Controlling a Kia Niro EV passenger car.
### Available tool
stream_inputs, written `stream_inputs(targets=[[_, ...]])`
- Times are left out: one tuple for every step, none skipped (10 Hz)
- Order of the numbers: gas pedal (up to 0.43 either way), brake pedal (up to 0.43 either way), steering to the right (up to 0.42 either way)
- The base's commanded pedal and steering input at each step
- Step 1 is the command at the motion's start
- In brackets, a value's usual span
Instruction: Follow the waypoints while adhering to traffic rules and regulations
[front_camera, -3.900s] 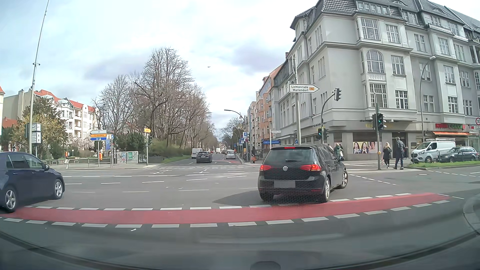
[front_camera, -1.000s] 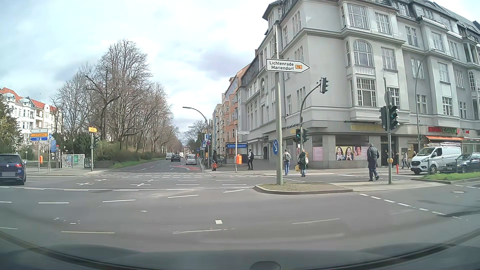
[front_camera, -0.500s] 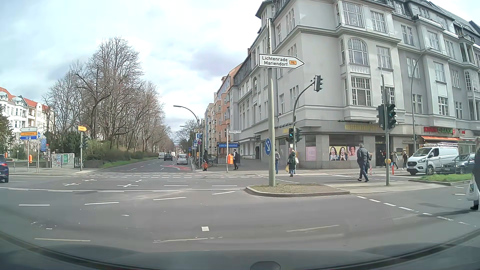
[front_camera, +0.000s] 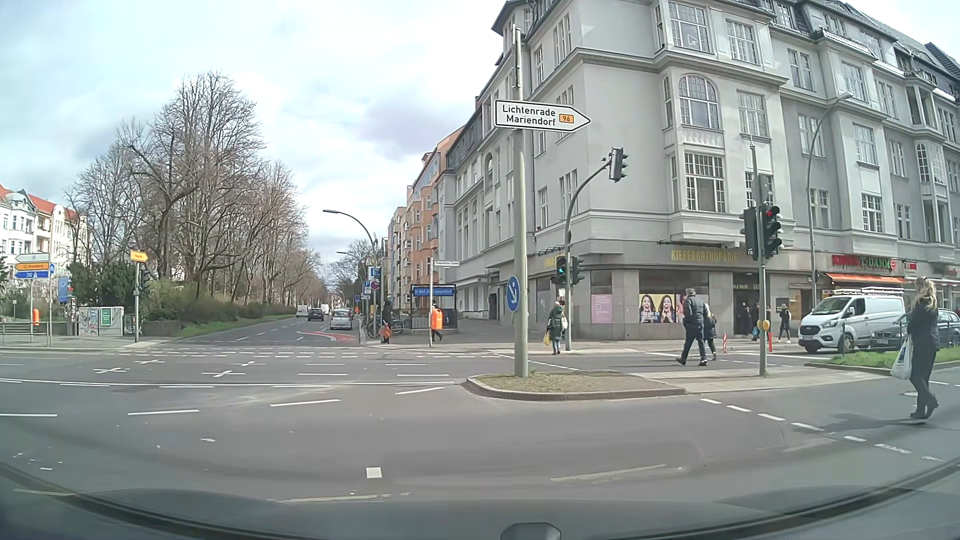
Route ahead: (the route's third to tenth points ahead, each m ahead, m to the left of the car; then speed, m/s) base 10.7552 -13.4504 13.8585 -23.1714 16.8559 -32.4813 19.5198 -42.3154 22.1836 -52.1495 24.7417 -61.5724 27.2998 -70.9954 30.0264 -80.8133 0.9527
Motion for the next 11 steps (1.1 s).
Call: stream_inputs(targets=[[0.000, 0.000, 0.428], [0.000, 0.000, 0.461], [0.000, 0.000, 0.497], [0.000, 0.000, 0.534], [0.000, 0.000, 0.551], [0.067, 0.000, 0.579], [0.079, 0.000, 0.604], [0.087, 0.000, 0.631], [0.087, 0.000, 0.655], [0.087, 0.000, 0.673], [0.087, 0.000, 0.687]])
